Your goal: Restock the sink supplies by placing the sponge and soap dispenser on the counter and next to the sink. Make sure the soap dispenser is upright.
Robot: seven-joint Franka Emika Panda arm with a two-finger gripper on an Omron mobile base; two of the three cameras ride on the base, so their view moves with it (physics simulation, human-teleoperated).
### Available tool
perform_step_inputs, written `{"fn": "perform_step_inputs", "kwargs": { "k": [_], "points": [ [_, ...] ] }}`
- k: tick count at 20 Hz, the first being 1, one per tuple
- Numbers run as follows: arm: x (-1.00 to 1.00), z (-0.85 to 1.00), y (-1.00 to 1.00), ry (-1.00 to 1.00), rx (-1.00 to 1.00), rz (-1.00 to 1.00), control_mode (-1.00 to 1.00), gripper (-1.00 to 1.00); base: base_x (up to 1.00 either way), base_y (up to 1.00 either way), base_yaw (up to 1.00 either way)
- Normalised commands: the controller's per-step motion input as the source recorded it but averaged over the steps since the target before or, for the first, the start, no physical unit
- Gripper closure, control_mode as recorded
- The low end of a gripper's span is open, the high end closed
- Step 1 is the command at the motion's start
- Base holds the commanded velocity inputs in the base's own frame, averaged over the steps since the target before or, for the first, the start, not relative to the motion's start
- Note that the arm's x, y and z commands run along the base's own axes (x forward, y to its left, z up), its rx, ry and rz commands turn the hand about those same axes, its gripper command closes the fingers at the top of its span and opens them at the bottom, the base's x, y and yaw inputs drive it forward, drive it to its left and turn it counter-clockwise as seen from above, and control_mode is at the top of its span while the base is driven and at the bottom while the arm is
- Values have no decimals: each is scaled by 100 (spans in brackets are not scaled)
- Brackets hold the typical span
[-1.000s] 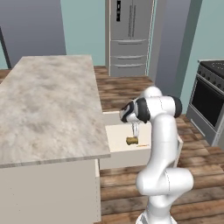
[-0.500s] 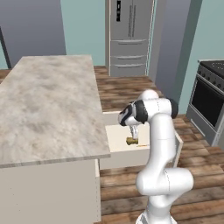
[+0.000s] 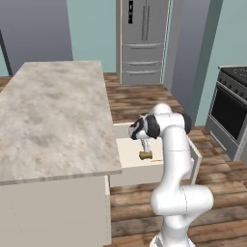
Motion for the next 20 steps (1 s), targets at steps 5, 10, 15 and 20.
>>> {"fn": "perform_step_inputs", "kwargs": {
  "k": [5, 10, 15, 20],
  "points": [
    [7, -20, -11, -1, 0, 4, -100, -100, 0, 0, 0],
    [-25, -12, -19, -2, 0, 3, -100, -100, 0, 0, 0],
    [-1, -23, -1, -1, 0, 3, -100, -100, 0, 0, 0],
    [-1, -27, 0, -3, 0, 1, -100, -100, 0, 0, 0]
  ]
}}
